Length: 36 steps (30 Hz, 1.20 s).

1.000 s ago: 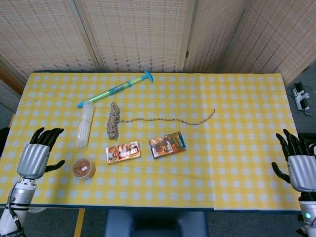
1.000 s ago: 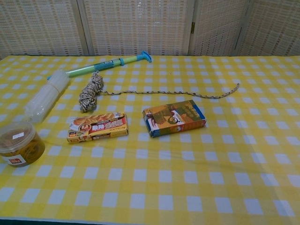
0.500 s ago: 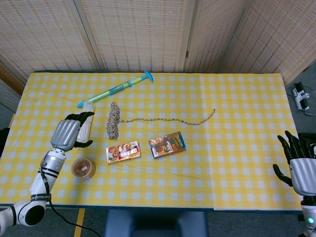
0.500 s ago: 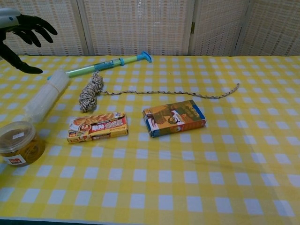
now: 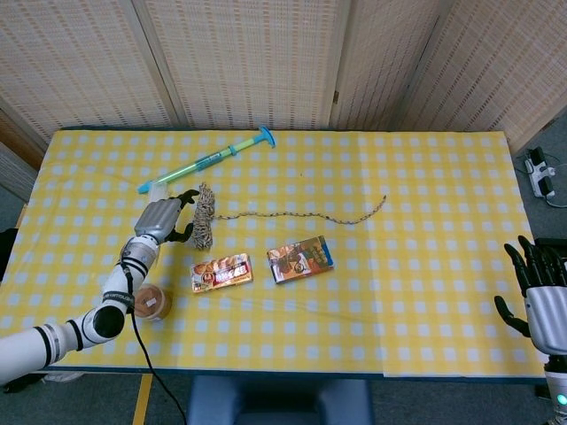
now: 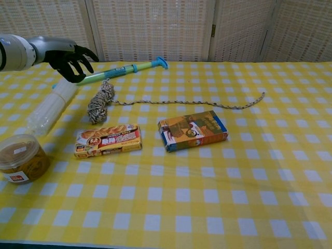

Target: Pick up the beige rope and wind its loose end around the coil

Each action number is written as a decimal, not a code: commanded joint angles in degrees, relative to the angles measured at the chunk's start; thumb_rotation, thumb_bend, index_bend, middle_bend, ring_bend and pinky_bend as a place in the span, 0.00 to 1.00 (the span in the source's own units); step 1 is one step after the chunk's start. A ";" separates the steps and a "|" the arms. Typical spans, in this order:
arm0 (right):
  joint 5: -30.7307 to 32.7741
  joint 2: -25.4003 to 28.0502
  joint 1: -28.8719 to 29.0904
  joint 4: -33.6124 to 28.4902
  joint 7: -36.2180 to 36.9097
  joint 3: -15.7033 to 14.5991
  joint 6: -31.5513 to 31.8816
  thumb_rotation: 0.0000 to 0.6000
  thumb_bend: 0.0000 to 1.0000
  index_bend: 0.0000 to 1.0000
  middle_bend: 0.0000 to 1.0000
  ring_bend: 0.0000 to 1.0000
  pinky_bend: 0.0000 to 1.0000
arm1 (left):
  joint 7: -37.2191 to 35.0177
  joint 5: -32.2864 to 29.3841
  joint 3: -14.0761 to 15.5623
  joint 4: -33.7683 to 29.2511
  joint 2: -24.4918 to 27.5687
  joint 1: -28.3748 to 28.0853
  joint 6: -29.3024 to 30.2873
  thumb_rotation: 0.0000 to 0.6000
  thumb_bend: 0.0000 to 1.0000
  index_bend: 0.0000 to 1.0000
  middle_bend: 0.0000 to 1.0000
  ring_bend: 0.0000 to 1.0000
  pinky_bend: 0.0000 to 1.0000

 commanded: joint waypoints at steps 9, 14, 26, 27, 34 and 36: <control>0.46 0.04 0.15 -0.06 -0.03 0.19 -0.62 1.00 0.37 0.00 0.01 0.08 0.00 | -4.57 -13.18 3.47 13.85 -5.73 -7.06 -9.01 1.00 0.97 0.12 0.19 0.21 0.24; 0.51 0.02 0.24 -0.13 -0.17 0.24 -0.84 1.00 0.37 0.00 0.01 0.08 0.00 | -6.34 -14.32 4.45 18.11 -8.19 -8.54 -10.73 1.00 0.98 0.11 0.18 0.19 0.24; 0.88 0.35 -0.14 -0.56 -0.36 0.17 -0.79 1.00 0.37 0.00 0.01 0.08 0.00 | -6.66 -20.97 7.62 31.25 -15.44 -13.67 -14.14 1.00 0.97 0.10 0.17 0.17 0.24; 0.97 0.36 -0.16 -0.59 -0.37 0.17 -0.84 1.00 0.37 0.00 0.01 0.08 0.00 | -6.72 -21.45 7.77 32.07 -15.87 -13.89 -14.85 1.00 0.97 0.10 0.17 0.18 0.24; 0.89 0.36 -0.02 -1.21 -1.14 0.21 -1.05 1.00 0.37 0.00 0.01 0.08 0.00 | -9.02 -19.31 7.24 35.50 -18.01 -14.81 -18.98 1.00 0.97 0.11 0.17 0.19 0.24; 0.82 0.30 -0.01 -1.37 -1.38 0.25 -0.95 1.00 0.37 0.00 0.01 0.08 0.00 | -10.71 -16.63 5.99 34.94 -18.01 -14.59 -20.34 1.00 0.97 0.13 0.17 0.20 0.23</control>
